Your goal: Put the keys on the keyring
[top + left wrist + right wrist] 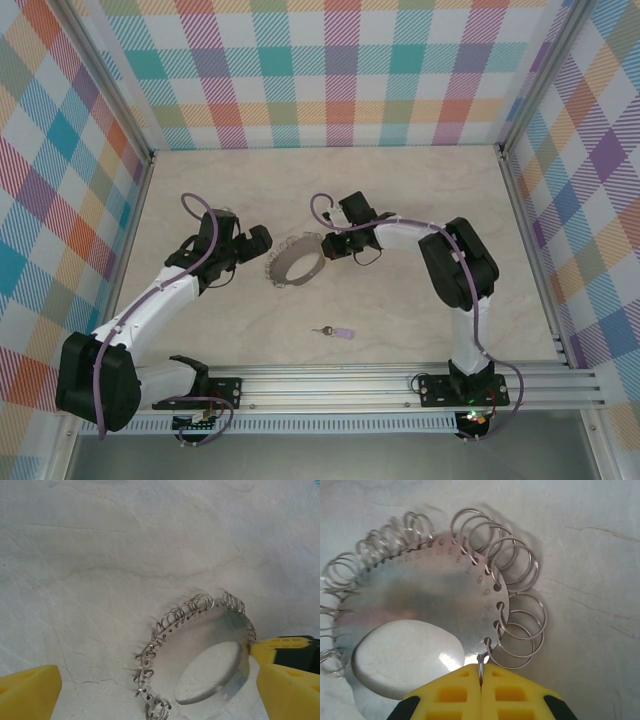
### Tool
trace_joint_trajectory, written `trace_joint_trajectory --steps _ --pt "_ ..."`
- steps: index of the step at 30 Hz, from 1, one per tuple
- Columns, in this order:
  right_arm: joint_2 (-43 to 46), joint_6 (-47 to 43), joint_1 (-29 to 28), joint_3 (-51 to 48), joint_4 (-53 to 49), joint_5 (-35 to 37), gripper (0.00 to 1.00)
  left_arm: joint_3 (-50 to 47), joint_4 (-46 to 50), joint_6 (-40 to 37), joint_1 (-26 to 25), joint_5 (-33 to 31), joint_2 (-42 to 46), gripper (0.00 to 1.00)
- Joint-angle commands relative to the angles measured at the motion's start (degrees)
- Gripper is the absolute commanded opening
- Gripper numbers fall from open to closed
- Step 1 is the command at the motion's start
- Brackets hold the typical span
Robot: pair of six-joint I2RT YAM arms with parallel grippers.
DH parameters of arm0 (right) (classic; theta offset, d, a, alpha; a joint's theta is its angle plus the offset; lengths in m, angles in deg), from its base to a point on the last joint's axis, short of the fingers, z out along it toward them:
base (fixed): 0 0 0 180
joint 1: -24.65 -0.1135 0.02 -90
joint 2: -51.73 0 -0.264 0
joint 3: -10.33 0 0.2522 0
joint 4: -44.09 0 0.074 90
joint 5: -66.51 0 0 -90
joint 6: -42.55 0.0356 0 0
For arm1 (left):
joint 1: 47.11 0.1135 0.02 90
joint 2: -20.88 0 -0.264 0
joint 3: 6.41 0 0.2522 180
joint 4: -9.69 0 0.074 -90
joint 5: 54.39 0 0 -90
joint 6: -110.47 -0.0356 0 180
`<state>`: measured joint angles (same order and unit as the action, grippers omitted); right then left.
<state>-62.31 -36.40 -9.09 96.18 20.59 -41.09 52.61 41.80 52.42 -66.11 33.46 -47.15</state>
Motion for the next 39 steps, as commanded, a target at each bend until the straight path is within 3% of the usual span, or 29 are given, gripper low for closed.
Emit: trace_joint_trajectory --steps 1,5,19,21,27,33,39 --pt "9.0 -2.7 -0.4 -1.8 -1.3 -1.9 0.0 3.3 4.3 0.3 -0.7 -2.1 2.3 1.0" --pt "16.6 -4.6 -0.4 -4.3 -2.1 -4.5 0.0 5.4 7.7 -1.3 -0.7 -1.3 4.0 0.99" --pt "34.2 -5.8 3.1 -10.3 -3.2 -20.5 0.0 8.0 -0.1 -8.7 -0.8 21.2 9.6 0.8" --pt "34.5 -5.0 3.6 -10.6 -3.0 -22.3 0.0 8.3 -0.3 -8.4 -0.9 22.6 9.5 0.78" --pt "31.9 -3.2 3.5 -13.9 -0.9 -17.9 0.0 7.1 1.0 -7.3 -1.0 20.0 9.8 0.8" --pt "25.0 2.4 3.5 -18.4 8.9 -15.8 0.0 4.9 0.4 -6.5 -0.9 18.9 9.0 0.81" --pt "17.8 3.4 3.6 -19.9 11.5 -10.5 0.0 3.7 -0.2 -6.1 -1.1 18.6 8.2 0.82"
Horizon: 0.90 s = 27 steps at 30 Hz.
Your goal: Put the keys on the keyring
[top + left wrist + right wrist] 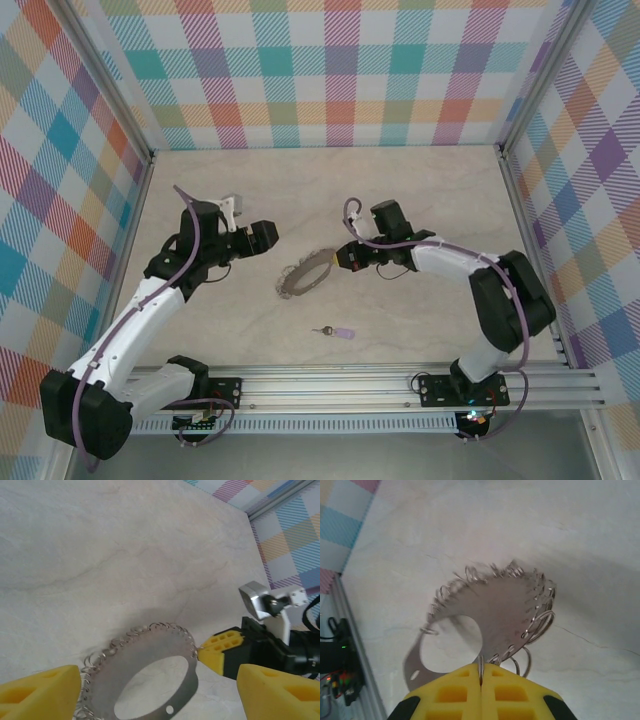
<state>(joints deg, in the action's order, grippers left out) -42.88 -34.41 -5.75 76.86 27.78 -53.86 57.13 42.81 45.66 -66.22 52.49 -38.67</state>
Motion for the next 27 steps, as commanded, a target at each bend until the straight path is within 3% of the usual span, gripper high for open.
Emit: trace_joint_trajectory --steps 1,7,9,12,14,20,27 --pt "-2.8 1.9 0.2 -1.0 4.8 3.2 0.0 -1.1 -1.4 0.7 -1.1 -0.4 -0.4 0.82" --pt "-7.1 5.2 0.3 -3.0 8.7 4.9 0.0 -2.1 -2.9 1.4 -1.4 -1.4 -1.6 0.83" --pt "-7.4 5.8 0.2 -3.0 8.9 4.9 0.11 -2.5 -2.9 1.4 -1.5 -1.4 -2.3 0.83" --pt "-5.3 6.5 0.2 -3.4 8.2 6.3 0.41 -2.9 -3.9 1.5 -1.8 -1.6 -3.0 0.83" --pt "-2.5 7.2 0.2 -4.1 7.4 8.5 0.49 -3.1 -5.0 1.8 -1.9 -1.9 -3.2 0.83" --pt "4.7 10.1 0.2 -7.1 4.7 12.6 0.52 -4.7 -6.4 2.5 -2.4 -2.7 -2.4 0.84" --pt "4.8 9.5 -1.0 -9.9 4.1 12.9 0.5 -5.7 -6.7 2.6 -2.6 -3.4 -1.9 0.85"
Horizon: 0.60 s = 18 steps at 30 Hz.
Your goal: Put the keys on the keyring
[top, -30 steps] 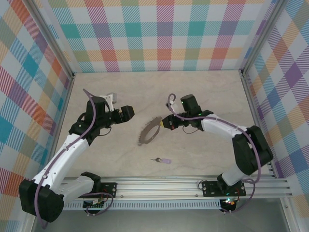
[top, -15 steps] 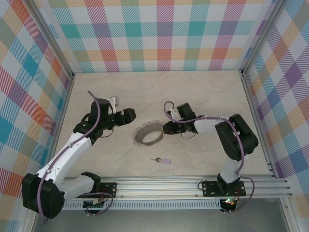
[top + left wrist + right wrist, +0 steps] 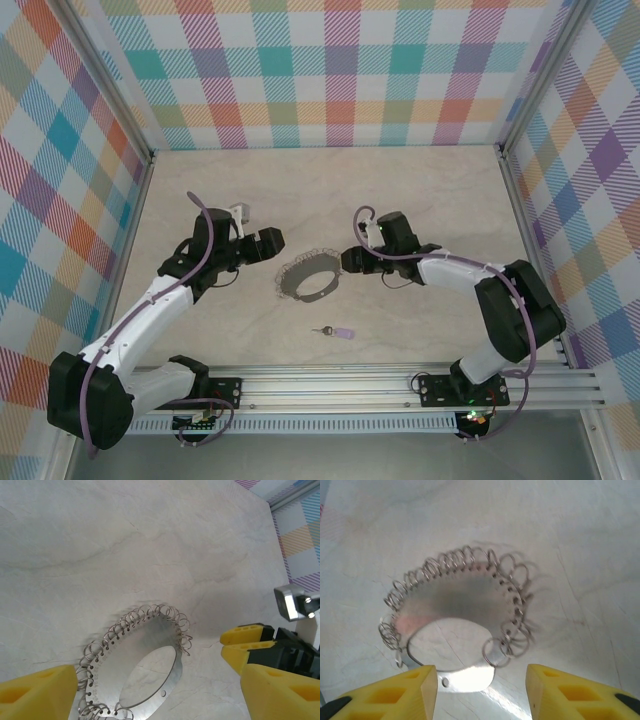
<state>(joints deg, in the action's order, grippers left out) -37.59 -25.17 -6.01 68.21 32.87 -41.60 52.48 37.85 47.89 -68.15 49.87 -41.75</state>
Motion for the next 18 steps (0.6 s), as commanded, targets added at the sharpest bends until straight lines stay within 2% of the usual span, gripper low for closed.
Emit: trace_joint_trajectory --steps 1,11,18 --pt "-0.9 -0.3 -1.3 -1.2 -0.9 0.4 0.49 -1.2 -1.8 0.3 -0.7 -0.7 1.3 0.85" --pt "-6.1 -5.0 -3.9 3.0 -4.0 1.7 0.39 -1.0 -1.7 0.5 -0.8 -0.7 1.0 0.85" --pt "-9.3 -5.7 -4.2 5.3 -4.1 1.3 0.39 -1.0 -1.5 0.6 -0.8 -1.0 0.9 0.86"
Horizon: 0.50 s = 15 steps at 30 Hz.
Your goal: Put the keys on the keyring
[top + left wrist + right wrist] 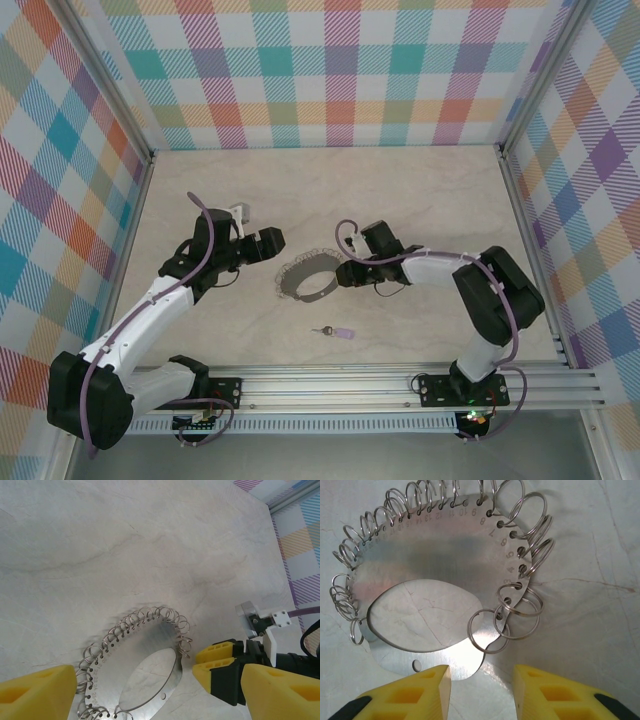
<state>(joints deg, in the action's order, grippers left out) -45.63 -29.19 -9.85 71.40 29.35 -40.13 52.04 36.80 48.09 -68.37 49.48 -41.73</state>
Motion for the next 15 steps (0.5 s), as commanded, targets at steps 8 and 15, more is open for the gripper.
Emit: trace_joint_trajectory --steps 8,15 --pt "-3.6 -2.8 -0.4 4.9 -1.6 0.6 0.39 -0.5 -0.6 0.4 -0.6 -0.7 0.7 0.86" --pt "-5.0 -3.8 -0.4 6.9 -3.0 1.4 0.35 -0.6 -0.8 0.4 -0.6 -0.7 0.5 0.86"
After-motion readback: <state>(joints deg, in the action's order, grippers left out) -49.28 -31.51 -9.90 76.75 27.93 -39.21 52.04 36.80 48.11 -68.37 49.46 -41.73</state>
